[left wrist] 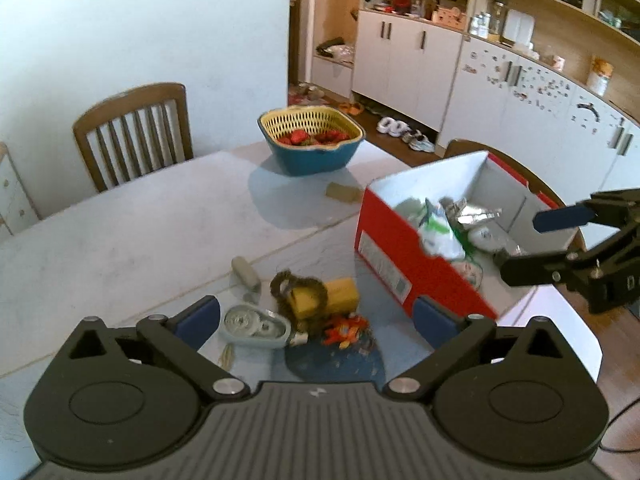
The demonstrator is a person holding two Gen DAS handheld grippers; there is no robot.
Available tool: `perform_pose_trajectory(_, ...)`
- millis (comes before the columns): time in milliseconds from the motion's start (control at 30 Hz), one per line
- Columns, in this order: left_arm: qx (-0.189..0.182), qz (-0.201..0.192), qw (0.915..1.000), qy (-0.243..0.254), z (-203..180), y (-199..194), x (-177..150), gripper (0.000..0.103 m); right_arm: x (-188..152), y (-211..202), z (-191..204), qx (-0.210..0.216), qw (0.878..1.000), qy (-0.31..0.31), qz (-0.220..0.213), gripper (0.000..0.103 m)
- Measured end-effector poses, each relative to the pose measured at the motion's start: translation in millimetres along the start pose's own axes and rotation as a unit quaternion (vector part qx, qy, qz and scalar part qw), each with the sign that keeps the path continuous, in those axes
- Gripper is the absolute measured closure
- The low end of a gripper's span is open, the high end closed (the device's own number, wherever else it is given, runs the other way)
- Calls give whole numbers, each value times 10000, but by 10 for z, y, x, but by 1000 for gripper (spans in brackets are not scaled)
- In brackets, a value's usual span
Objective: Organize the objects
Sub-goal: 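Withdraw both tools from the shoebox back over the mat, then grasp the clear bubble wrap with the left tool while the right tool grasps the brown braided rope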
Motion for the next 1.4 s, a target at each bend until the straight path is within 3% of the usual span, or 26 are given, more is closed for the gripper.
perform_pose_trajectory(233, -223, -22, 9997, 118, 242, 26, -313, 0, -40, 191, 293, -14, 9999, 88, 109, 7)
perform_pose_trajectory(400, -174, -124, 9981, 579, 224, 33, -547, 0, -7, 337, 485, 115, 9997, 84, 190, 10)
perform_pose_trajectory(533, -288, 116, 9983, 488, 248, 136, -705, 0, 13, 477, 643, 129, 9996, -7, 255, 10)
perform_pose_trajectory(667, -120, 284, 9987, 405, 312, 285, -869, 0, 30, 664, 732, 119, 9993, 23, 351, 10)
perform_pose_trajectory(833, 143, 340, 9986, 391, 387, 479, -1073, 0, 57, 913, 814, 71, 9983, -119, 563, 19)
perform_pose_trajectory(1167, -229, 283, 9983, 463, 307, 601, -1256, 0, 114, 1419, 788, -191, 9952, -267, 919, 26)
perform_pose_trajectory(1400, -333, 360, 9974, 526, 209, 696, -1349, 0, 154, 1743, 693, -246, 9936, -90, 1097, 38)
Point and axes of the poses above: each gripper's, at about its wrist camera, not at the fingertips, and y roughly the way its jaws point, z to its left, x to its top, the point moved 3 cm from there along y, roughly the way its jaws point, and after that the axes turned 4 degrees about x, right-handed, at the moved point
